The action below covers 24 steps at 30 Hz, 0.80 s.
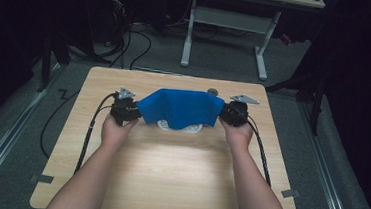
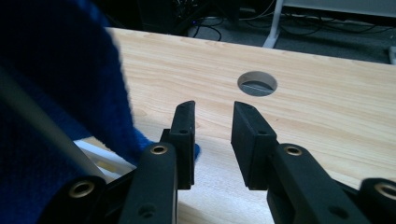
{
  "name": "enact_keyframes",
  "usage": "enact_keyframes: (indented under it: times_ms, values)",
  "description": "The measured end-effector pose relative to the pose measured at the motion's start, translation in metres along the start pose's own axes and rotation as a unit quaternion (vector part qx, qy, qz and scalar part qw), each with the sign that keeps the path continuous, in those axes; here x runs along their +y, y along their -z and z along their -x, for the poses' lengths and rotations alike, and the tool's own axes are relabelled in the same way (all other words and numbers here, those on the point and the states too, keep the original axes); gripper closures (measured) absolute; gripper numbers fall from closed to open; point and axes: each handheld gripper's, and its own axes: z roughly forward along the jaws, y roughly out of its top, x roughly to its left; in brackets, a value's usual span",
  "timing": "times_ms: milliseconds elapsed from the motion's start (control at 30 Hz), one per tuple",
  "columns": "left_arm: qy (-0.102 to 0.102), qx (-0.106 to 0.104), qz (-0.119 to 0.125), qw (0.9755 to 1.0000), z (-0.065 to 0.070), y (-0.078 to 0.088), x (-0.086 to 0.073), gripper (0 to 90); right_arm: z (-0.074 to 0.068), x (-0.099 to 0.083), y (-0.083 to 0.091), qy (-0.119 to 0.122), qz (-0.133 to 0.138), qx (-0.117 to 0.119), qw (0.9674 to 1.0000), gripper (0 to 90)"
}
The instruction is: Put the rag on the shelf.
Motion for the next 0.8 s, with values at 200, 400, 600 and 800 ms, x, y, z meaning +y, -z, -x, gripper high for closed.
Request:
enact_keyframes:
  times_ms: [200, 400, 600, 800]
  values:
    - [0.000, 0.003, 0.010, 0.9999, -0.001, 0.008, 0.001, 57.7, 0.001, 0.002, 0.008, 0.006, 0.002, -0.007, 1.0000, 69.2]
    - [0.013, 0.009, 0.018, 0.9997, -0.006, 0.017, -0.001, 54.2, 0.001, 0.004, 0.014, 0.012, 0.006, -0.012, 0.9998, 66.9]
    - [0.013, 0.016, 0.020, 0.9996, -0.010, 0.026, -0.004, 51.3, 0.002, 0.001, 0.023, 0.016, 0.013, -0.013, 0.9997, 65.7]
    - [0.021, 0.016, 0.025, 0.9993, -0.014, 0.035, -0.011, 51.0, 0.005, -0.004, 0.031, 0.016, 0.012, -0.018, 0.9996, 63.0]
